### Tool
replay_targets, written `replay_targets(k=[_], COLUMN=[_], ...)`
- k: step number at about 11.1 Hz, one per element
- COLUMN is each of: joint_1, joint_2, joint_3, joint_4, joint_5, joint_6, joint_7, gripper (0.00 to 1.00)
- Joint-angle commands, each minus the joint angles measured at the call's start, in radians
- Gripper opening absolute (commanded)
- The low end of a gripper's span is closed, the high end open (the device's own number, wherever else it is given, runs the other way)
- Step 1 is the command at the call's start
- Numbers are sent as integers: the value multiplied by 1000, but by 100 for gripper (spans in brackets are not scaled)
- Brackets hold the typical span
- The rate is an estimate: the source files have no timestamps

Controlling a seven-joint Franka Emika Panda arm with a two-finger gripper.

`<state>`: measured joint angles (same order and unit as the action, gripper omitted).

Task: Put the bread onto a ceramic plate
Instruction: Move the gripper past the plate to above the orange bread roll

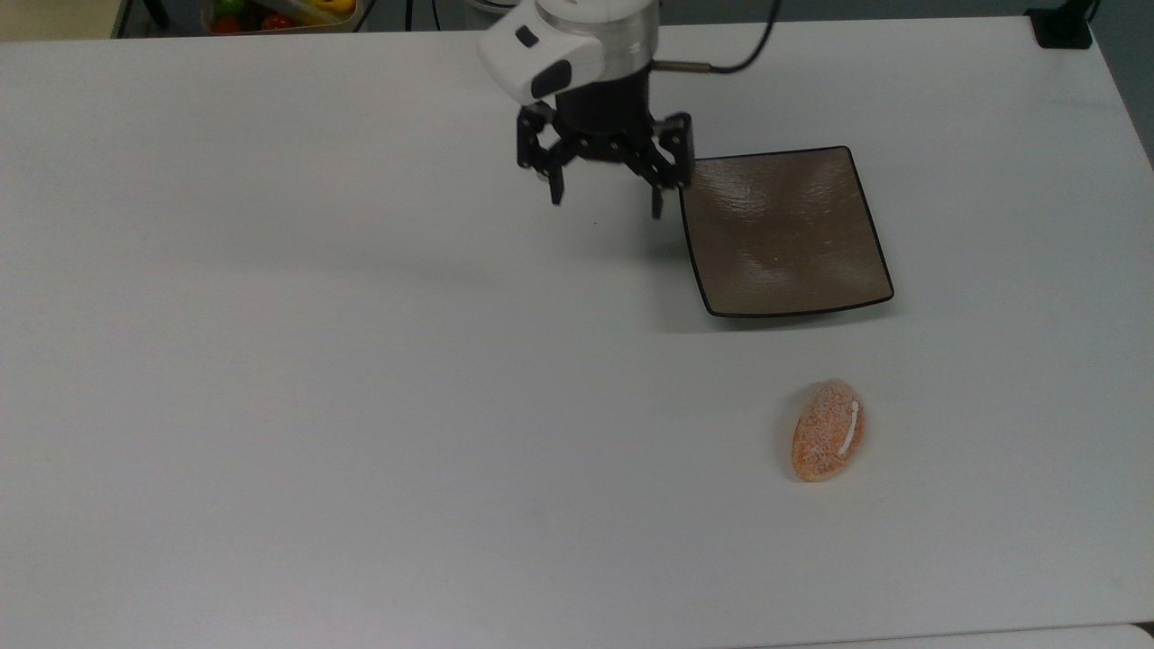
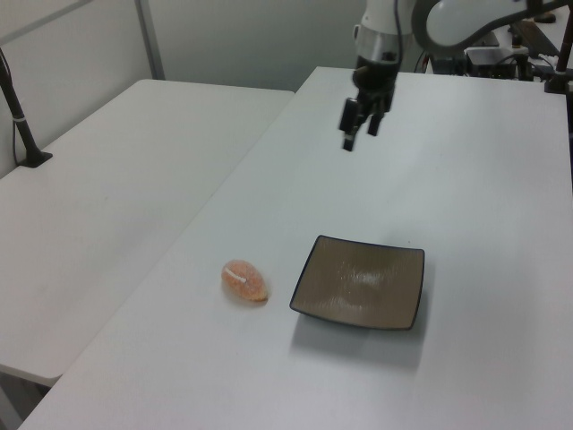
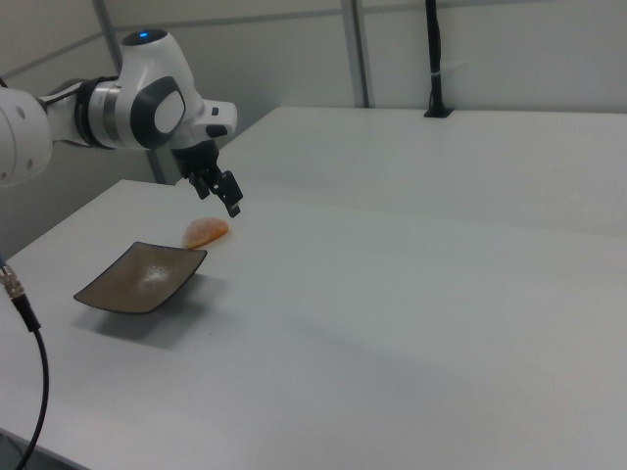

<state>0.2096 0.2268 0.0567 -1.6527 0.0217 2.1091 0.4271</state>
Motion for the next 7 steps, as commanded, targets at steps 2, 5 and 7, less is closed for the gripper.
replay_targets(k=[2,5,7], joint_1=[89,152,189], joint_2=[182,259,314], joint_3=[-3,-3,-6], joint_4=[122,171,224], joint_5=[-123,-175,-247], joint_6=[217,339,376], joint_7=[308,540,645], gripper=[100,100,100])
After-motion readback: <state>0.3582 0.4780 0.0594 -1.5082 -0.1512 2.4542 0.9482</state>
